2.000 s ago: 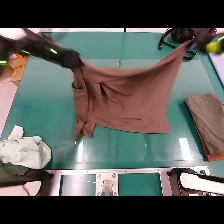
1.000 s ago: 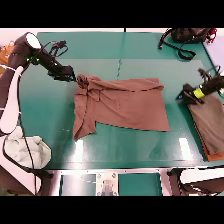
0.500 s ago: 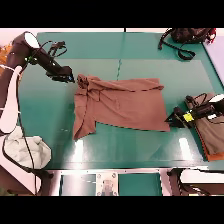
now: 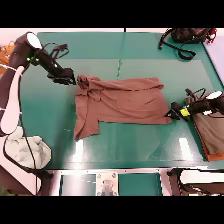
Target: Fold the shirts.
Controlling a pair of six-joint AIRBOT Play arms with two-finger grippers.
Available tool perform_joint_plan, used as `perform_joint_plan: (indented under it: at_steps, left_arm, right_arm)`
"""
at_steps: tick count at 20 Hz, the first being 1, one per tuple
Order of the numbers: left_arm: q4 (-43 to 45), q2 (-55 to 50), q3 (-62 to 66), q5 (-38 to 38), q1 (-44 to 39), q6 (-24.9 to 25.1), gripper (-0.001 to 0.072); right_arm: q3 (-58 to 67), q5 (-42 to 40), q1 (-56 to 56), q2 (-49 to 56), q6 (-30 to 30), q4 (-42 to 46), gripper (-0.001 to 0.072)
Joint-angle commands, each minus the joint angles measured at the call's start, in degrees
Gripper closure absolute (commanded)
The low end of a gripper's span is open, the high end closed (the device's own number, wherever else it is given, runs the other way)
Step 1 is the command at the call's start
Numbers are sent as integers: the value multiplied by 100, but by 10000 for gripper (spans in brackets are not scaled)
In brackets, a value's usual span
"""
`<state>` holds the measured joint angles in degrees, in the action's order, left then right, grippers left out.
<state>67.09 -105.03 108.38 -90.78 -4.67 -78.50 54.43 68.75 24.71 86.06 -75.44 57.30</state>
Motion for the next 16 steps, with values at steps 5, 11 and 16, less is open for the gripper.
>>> perform_joint_plan:
  at_steps: [5, 11, 16]
  left_arm:
    - [1250, -9, -1139, 236, -1443, -874, 208]
    - [2430, -44, -1513, 1169, -1827, -1668, 209]
    - [2306, -105, -1515, 1370, -1908, -1707, 210]
  right_arm:
    - [236, 11, -31, -13, 114, -120, 697]
    - [236, -22, -28, -13, 116, -120, 697]
    - [236, -127, -31, -13, 116, -120, 698]
